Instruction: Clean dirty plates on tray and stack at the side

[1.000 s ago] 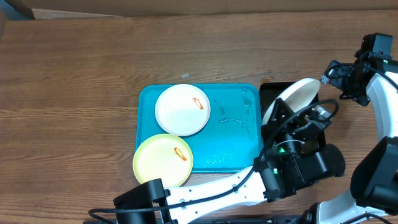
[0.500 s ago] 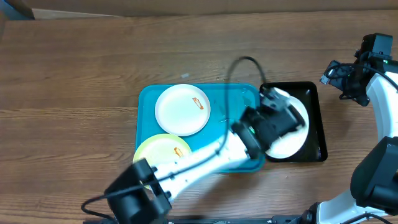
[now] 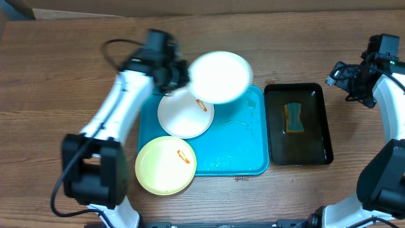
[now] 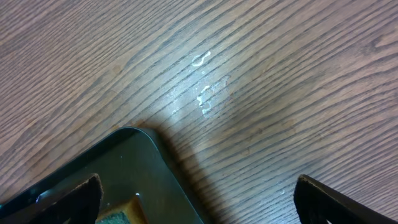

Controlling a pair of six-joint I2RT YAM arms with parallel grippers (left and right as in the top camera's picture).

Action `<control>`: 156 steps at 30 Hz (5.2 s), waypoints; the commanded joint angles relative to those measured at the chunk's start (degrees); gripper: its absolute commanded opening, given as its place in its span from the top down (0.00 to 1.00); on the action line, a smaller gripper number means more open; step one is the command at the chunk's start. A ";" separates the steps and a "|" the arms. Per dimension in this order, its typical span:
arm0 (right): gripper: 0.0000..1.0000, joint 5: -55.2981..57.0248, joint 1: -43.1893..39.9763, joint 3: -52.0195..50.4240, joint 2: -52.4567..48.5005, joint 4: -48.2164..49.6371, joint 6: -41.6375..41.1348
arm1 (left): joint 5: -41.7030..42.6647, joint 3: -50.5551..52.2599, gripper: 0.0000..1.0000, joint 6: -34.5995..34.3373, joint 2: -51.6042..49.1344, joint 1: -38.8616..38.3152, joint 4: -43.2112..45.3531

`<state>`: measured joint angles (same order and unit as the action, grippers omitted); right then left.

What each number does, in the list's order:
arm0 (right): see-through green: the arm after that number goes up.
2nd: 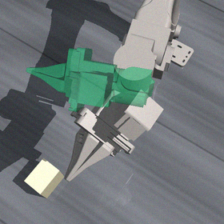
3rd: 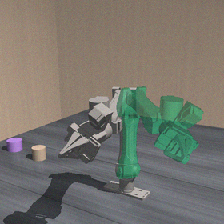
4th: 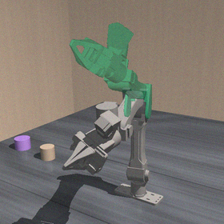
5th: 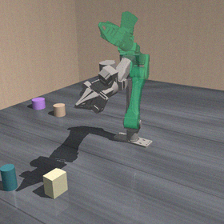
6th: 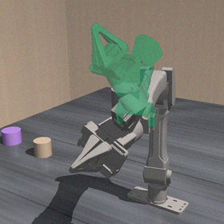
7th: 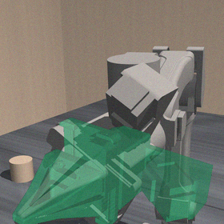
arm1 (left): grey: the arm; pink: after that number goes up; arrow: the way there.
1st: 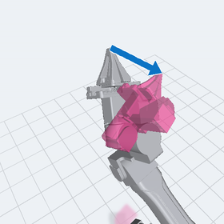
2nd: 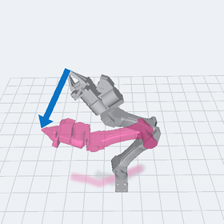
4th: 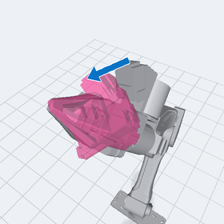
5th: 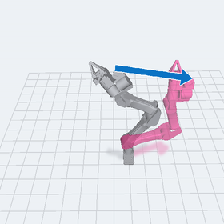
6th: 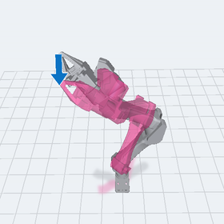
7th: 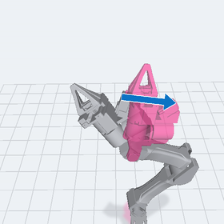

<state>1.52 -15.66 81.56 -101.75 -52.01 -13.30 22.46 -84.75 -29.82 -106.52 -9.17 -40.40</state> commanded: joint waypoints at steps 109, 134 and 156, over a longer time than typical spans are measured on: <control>0.00 0.35 0.04 0.00 -0.07 0.31 -0.26 | -16.33 24.28 0.89 11.56 4.50 0.20 5.09; 0.00 0.35 0.04 0.00 -0.07 0.33 -0.26 | -20.61 24.28 0.78 11.34 4.50 -12.22 7.28; 0.00 0.35 0.04 0.00 -0.07 0.33 -0.26 | -19.63 22.14 0.91 12.61 0.52 -12.76 9.79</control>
<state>1.50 -15.66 81.56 -101.75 -52.01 -13.30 2.72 -61.25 -19.49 -104.92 -21.41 -29.58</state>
